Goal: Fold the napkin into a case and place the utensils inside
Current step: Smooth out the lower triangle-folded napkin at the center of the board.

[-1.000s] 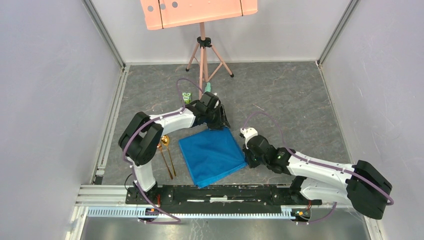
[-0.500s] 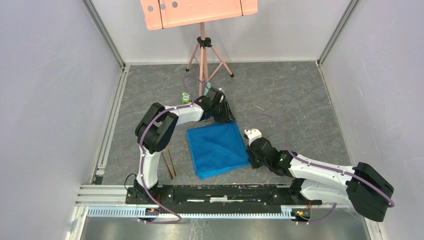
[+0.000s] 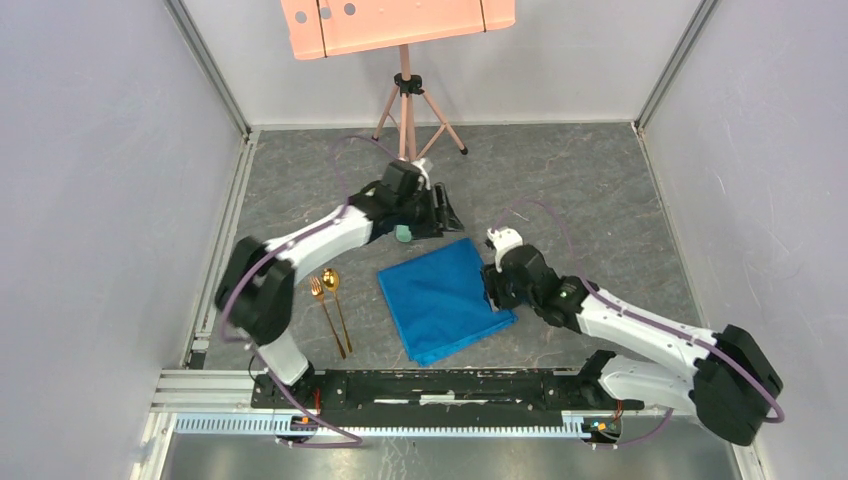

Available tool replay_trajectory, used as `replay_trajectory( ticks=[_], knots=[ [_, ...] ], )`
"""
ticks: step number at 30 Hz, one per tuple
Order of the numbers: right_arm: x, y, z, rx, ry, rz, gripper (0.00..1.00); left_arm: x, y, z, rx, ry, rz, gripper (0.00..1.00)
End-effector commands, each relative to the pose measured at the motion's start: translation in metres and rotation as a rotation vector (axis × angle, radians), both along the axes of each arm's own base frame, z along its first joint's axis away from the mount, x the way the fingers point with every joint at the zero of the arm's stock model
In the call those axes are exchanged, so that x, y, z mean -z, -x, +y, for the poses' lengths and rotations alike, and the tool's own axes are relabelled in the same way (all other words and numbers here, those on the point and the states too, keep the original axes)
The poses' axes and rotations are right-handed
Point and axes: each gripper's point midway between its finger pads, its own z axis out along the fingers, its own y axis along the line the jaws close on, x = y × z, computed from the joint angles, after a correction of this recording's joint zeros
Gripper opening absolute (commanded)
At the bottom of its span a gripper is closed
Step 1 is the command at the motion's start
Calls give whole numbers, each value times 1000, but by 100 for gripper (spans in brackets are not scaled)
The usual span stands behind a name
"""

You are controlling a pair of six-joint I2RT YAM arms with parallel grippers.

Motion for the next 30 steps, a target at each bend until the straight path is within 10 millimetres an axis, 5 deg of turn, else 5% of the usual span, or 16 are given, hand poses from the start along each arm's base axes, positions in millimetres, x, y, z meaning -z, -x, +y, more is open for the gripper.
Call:
replay_trajectory(
  ticks=[1, 5, 11, 18, 30],
  knots=[
    [-54, -47, 57, -98, -222, -99, 59, -28, 16, 48, -34, -7, -53, 65],
    [-66, -80, 93, -151, -416, -62, 57, -8, 29, 88, -107, -38, -7, 56],
    [-57, -125, 120, -179, -543, 10, 28, 14, 32, 111, -158, -20, 54, 43],
    [-20, -148, 99, -114, -539, 67, 18, 36, 43, 116, -161, -39, 93, 39],
    [35, -161, 75, -50, -495, 132, 14, 77, 45, 145, -267, -157, 130, 33]
  ],
)
